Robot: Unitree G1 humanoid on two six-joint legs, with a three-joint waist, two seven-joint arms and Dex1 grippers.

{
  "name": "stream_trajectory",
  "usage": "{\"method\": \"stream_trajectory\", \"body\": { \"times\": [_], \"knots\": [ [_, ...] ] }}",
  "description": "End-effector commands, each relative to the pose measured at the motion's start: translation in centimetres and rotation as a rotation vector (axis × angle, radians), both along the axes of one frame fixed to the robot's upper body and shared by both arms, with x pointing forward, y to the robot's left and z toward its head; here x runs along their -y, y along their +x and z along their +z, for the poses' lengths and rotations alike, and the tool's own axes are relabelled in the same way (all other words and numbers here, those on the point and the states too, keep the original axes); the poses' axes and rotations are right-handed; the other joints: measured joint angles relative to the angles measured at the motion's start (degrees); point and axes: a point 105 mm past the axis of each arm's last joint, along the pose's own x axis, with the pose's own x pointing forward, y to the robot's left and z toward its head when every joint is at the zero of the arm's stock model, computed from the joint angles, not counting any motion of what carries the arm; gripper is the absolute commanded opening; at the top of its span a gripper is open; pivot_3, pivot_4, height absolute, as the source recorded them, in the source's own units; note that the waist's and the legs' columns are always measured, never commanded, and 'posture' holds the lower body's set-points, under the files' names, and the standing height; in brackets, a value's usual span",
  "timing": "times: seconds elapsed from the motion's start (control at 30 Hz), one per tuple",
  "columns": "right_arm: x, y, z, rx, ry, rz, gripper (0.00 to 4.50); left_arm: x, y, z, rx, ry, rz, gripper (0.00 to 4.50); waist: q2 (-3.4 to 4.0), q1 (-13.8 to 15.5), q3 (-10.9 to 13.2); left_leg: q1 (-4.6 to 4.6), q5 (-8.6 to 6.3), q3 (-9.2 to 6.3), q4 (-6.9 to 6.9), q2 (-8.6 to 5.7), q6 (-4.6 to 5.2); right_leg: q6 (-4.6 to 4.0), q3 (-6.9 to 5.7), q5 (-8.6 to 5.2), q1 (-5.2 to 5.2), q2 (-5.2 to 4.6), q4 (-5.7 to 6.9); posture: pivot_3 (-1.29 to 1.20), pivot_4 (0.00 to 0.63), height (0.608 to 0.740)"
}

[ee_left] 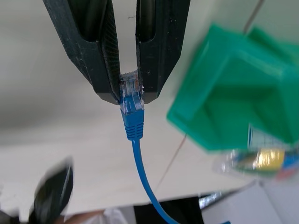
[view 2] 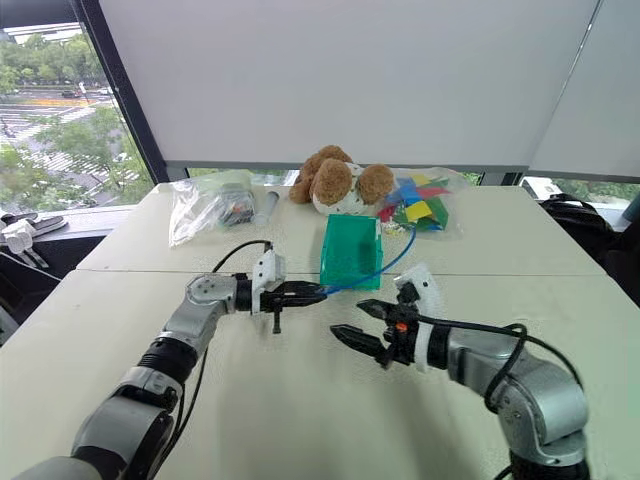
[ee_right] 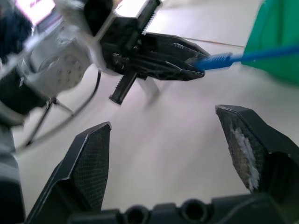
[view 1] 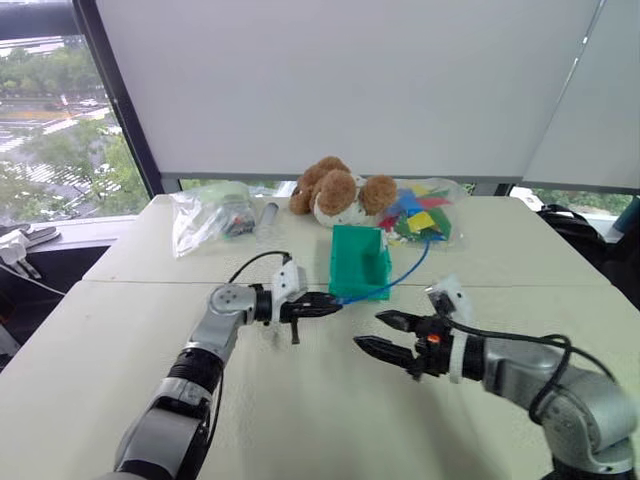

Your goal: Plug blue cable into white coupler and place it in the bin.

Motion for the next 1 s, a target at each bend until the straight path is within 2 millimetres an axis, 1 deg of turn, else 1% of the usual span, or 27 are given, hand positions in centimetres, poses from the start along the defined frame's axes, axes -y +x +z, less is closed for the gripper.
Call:
{"method": "stream_trajectory", "body": {
  "times": [0.03, 0.13, 0.23, 0.37, 0.5, 0.7, 0.8, 0.83, 0.93, 0.97, 1.0],
  "knots": [
    [0.9, 1.8, 0.6, -0.041, 0.113, -0.15, 3.9, 0.1, -0.1, 1.6, 0.063, -0.046, 0.024, 0.03, 0.01, -0.04, 0.0, 0.0, 0.0, 0.01, 0.0, -0.02, 0.0, 0.0, 0.01, 0.0, -0.01, 0.0, 0.01, 0.0, 0.15, 0.74],
    [0.8, 2.6, 0.6, -0.098, 0.192, -0.205, 3.9, 0.2, -0.3, 1.6, 0.07, -0.046, 0.023, 0.03, 0.03, -0.02, 0.0, 0.01, 0.0, 0.03, 0.0, -0.03, 0.0, 0.0, 0.0, 0.0, -0.03, 0.01, 0.09, 0.0, 0.15, 0.74],
    [0.0, 2.9, 0.9, -0.129, 0.261, -0.202, 3.9, 0.4, -0.6, 1.6, 0.072, -0.047, 0.02, 0.03, 0.04, -0.03, 0.0, 0.01, 0.0, 0.03, -0.01, -0.04, 0.0, 0.0, 0.0, 0.0, -0.06, 0.03, 0.13, 0.0, 0.15, 0.74],
    [-0.5, 3.7, 1.5, -0.159, 0.353, -0.217, 3.9, 0.3, -0.7, 1.5, 0.071, -0.038, 0.017, 0.03, 0.04, -0.14, 0.0, 0.01, 0.0, 0.03, -0.01, -0.04, 0.0, 0.0, 0.0, 0.0, -0.06, 0.06, 0.17, 0.0, 0.15, 0.74],
    [-1.1, 4.1, 1.7, -0.169, 0.358, -0.208, 3.9, 0.3, -0.7, 1.5, 0.078, -0.031, 0.015, 0.03, 0.04, -0.25, 0.0, 0.01, 0.0, 0.03, -0.01, -0.04, 0.0, 0.0, -0.01, 0.0, -0.06, 0.09, 0.18, 0.0, 0.15, 0.74],
    [-1.3, 4.4, 1.6, -0.18, 0.366, -0.203, 3.9, 0.3, -0.8, 1.6, 0.084, -0.026, 0.012, 0.03, 0.04, -0.96, 0.0, 0.01, 0.0, 0.02, -0.01, -0.03, 0.0, 0.0, 0.0, 0.0, -0.06, 0.13, 0.19, 0.0, 0.15, 0.74],
    [-1.4, 4.6, 1.8, -0.178, 0.377, -0.197, 3.06, 0.2, -0.8, 1.5, 0.086, -0.021, 0.01, 0.0, 0.04, -1.31, 0.0, 0.01, 0.0, 0.02, -0.03, -0.02, 0.0, 0.01, 0.0, -0.01, -0.06, 0.14, 0.19, 0.0, 0.15, 0.74],
    [-1.5, 4.6, 1.9, -0.176, 0.381, -0.195, 2.66, 0.2, -0.8, 1.4, 0.087, -0.018, 0.009, 0.0, 0.05, -1.33, 0.0, 0.01, 0.0, 0.01, -0.04, -0.02, 0.0, 0.01, 0.0, -0.01, -0.07, 0.15, 0.19, 0.0, 0.15, 0.74],
    [-1.6, 4.7, 2.1, -0.171, 0.388, -0.191, 1.05, 0.2, -0.9, 1.4, 0.088, -0.017, 0.009, 0.0, 0.05, -1.41, 0.01, 0.01, 0.0, 0.01, -0.05, 0.0, 0.01, 0.0, 0.0, -0.01, -0.1, 0.17, 0.2, 0.0, 0.15, 0.74],
    [-1.6, 4.7, 2.1, -0.169, 0.39, -0.19, 0.61, 0.2, -0.9, 1.4, 0.089, -0.017, 0.009, 0.0, 0.05, -1.41, 0.01, 0.01, 0.0, 0.01, -0.06, 0.0, 0.01, 0.0, 0.0, -0.01, -0.1, 0.17, 0.2, 0.0, 0.15, 0.74],
    [-1.7, 4.7, 2.2, -0.169, 0.393, -0.189, 0.06, 0.3, -0.9, 1.4, 0.09, -0.018, 0.008, 0.0, 0.05, -1.39, 0.01, 0.02, 0.0, 0.01, -0.06, 0.0, 0.01, 0.01, 0.0, -0.01, -0.1, 0.17, 0.2, 0.0, 0.15, 0.74]
  ]
}}
